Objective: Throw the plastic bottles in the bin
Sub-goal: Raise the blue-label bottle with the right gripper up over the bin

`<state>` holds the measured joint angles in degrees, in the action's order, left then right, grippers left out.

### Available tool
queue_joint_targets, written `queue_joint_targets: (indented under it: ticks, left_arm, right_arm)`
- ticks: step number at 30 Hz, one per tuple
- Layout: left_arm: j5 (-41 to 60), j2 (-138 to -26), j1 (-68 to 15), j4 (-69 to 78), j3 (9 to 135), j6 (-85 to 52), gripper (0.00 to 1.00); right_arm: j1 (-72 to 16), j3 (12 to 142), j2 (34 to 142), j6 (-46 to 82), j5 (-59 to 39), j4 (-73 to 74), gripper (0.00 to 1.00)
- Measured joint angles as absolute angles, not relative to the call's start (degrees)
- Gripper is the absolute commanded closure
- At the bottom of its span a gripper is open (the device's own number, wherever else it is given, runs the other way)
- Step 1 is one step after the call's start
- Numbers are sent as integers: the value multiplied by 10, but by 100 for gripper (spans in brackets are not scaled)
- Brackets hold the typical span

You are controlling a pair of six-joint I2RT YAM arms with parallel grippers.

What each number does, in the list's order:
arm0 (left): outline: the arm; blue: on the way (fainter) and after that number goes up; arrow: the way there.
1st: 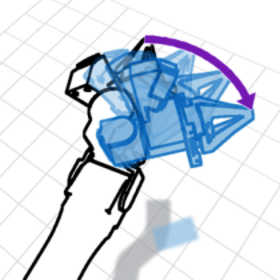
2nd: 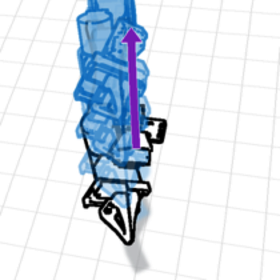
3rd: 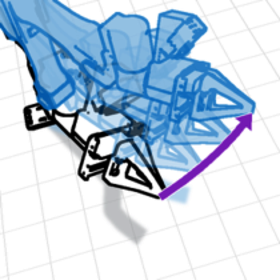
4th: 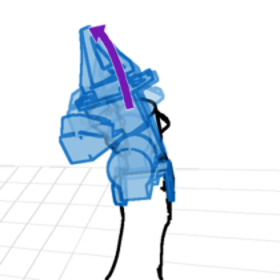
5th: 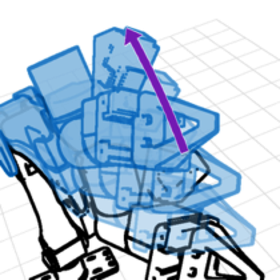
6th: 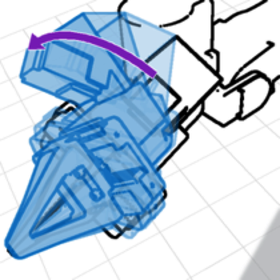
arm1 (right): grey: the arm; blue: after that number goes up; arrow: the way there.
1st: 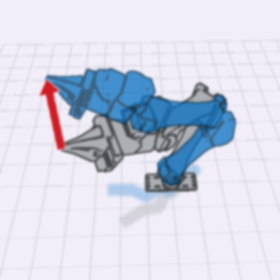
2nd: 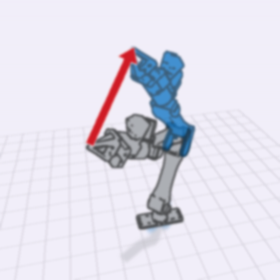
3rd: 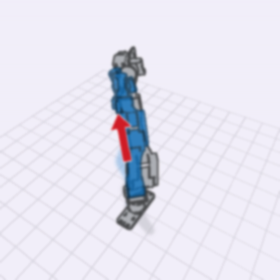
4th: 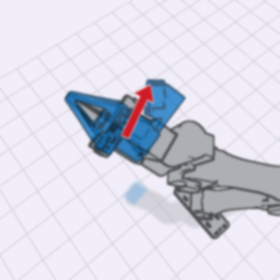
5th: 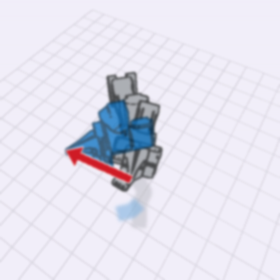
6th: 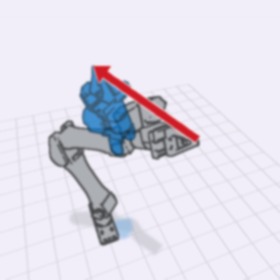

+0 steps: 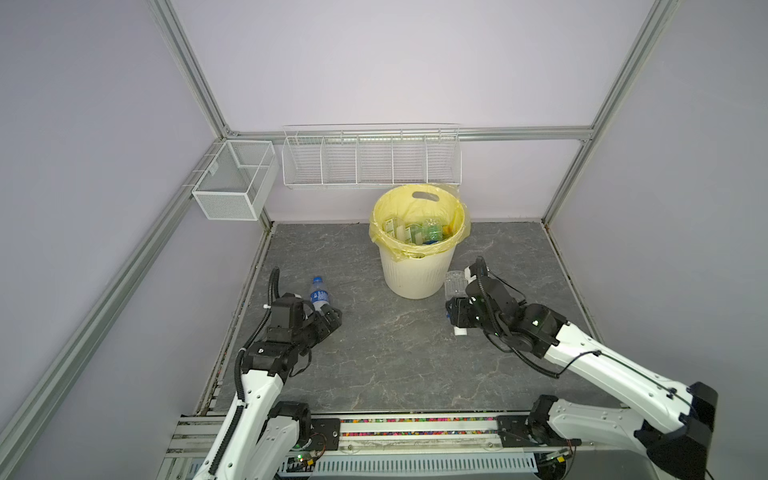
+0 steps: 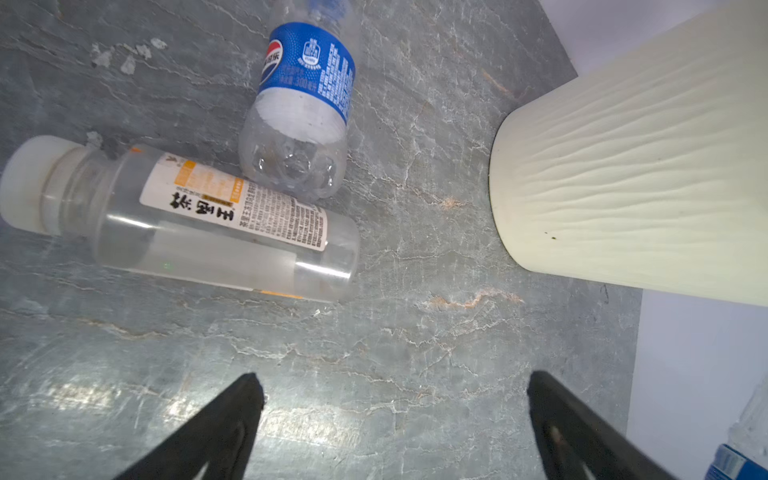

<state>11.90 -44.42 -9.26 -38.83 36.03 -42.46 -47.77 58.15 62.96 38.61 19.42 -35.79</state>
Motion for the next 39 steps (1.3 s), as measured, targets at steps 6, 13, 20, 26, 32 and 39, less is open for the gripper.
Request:
queue_joint_targets:
  ticks: [6, 13, 20, 26, 32, 39]
  left_arm:
    - [120, -449, -93, -386, 360, -429, 1]
    - [121, -449, -93, -381, 360, -429, 1]
    - [121, -449, -93, -380, 360, -429, 1]
    - [120, -449, -93, -380, 360, -429, 1]
    - [117, -453, -93, -380, 360, -429, 1]
    - [107, -458, -93, -381, 360, -428, 1]
  right_arm:
    - [-457, 595, 604, 381, 179, -371, 39]
    - [-455, 646, 602, 365, 162, -377, 39]
    - [-454, 695, 602, 344, 159, -380, 39]
    - [-449, 739, 615, 329, 156, -386, 40]
    - [-443, 760, 633, 325, 156, -387, 39]
    - [-443, 728, 611, 329, 156, -384, 39]
